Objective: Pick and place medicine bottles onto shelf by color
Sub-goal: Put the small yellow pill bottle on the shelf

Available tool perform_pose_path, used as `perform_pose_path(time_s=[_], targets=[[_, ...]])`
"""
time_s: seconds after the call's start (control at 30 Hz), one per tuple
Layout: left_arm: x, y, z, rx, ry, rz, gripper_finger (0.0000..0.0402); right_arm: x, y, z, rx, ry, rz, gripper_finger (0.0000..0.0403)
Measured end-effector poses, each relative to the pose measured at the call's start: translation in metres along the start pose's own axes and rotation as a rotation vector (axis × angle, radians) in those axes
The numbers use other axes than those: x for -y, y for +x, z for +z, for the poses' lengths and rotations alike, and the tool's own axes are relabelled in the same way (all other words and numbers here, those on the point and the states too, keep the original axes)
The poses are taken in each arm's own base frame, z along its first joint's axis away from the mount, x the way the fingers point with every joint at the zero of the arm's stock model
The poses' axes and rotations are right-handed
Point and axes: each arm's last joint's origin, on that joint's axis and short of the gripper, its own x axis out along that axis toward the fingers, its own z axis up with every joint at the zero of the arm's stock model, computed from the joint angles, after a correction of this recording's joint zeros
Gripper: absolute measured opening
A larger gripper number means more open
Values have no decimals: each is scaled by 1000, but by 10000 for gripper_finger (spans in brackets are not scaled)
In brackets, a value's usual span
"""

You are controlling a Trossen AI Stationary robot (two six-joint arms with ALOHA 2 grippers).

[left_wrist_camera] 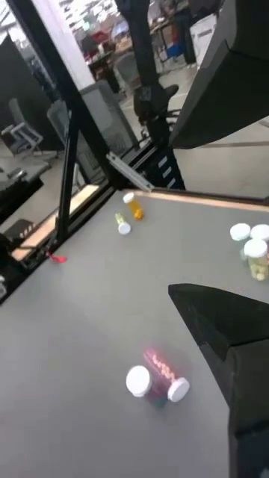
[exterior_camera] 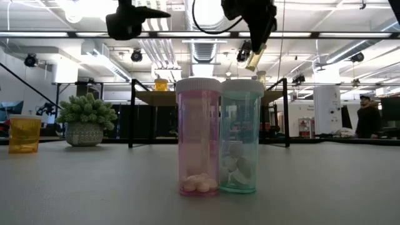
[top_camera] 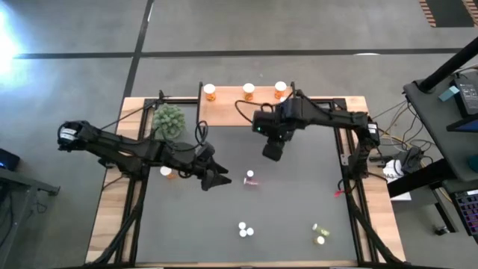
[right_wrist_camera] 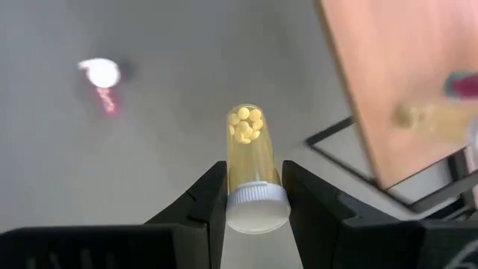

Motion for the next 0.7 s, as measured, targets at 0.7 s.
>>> perform_pose_path(time_s=[0.7], targets=[[-8,4,16,181,-66,95,295,48,25,22,-141,-705,-347,107]])
